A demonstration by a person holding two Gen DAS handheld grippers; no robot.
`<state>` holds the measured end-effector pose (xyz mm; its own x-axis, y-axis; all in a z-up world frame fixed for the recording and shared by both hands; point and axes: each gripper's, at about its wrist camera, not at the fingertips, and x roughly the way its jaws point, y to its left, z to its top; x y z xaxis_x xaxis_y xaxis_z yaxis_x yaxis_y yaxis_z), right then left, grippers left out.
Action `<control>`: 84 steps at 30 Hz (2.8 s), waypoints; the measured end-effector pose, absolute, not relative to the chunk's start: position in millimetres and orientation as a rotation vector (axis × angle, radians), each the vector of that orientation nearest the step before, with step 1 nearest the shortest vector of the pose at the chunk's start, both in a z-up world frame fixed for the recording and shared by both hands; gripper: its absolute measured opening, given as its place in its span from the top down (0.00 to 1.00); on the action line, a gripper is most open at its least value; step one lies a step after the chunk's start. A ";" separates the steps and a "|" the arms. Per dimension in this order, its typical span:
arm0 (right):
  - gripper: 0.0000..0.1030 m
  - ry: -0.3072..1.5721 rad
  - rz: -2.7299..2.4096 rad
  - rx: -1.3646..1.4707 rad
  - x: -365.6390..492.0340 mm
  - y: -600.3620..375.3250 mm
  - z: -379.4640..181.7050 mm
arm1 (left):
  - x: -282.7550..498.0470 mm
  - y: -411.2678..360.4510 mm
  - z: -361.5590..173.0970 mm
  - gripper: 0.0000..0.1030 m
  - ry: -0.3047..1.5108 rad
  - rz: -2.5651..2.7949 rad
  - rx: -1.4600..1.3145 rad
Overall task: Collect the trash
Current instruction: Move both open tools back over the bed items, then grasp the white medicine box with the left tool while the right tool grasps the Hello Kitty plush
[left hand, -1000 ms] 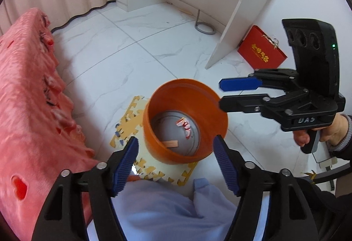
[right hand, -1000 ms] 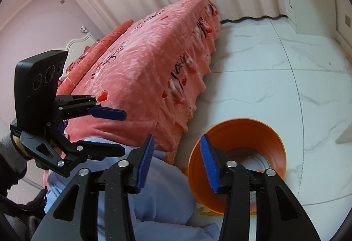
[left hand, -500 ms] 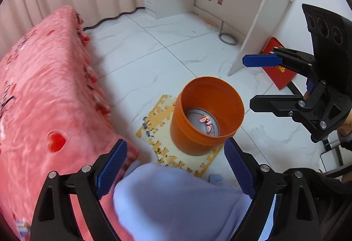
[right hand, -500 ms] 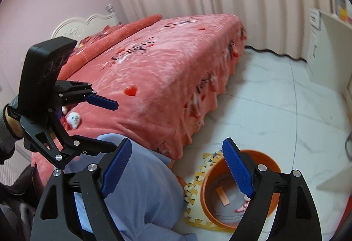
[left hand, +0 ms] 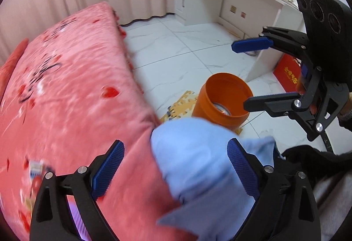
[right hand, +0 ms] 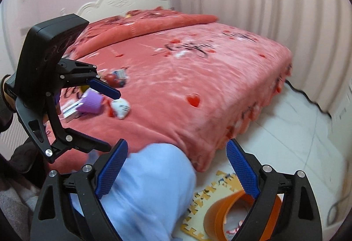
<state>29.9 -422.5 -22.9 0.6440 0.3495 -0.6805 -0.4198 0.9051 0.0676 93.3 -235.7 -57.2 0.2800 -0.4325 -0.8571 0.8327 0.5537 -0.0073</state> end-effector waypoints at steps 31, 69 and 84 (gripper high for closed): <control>0.13 0.847 0.824 -0.283 84.8 -232.3 -55.0 | 86.5 0.7 -101.4 0.09 1.132 -0.388 0.185; 0.49 1.008 0.854 -0.369 183.5 -194.4 -148.9 | 132.6 25.1 -168.4 0.23 1.251 -0.432 0.138; 0.56 0.960 0.848 -0.336 159.8 -207.1 -122.6 | 123.3 26.9 -150.9 0.43 1.225 -0.391 0.121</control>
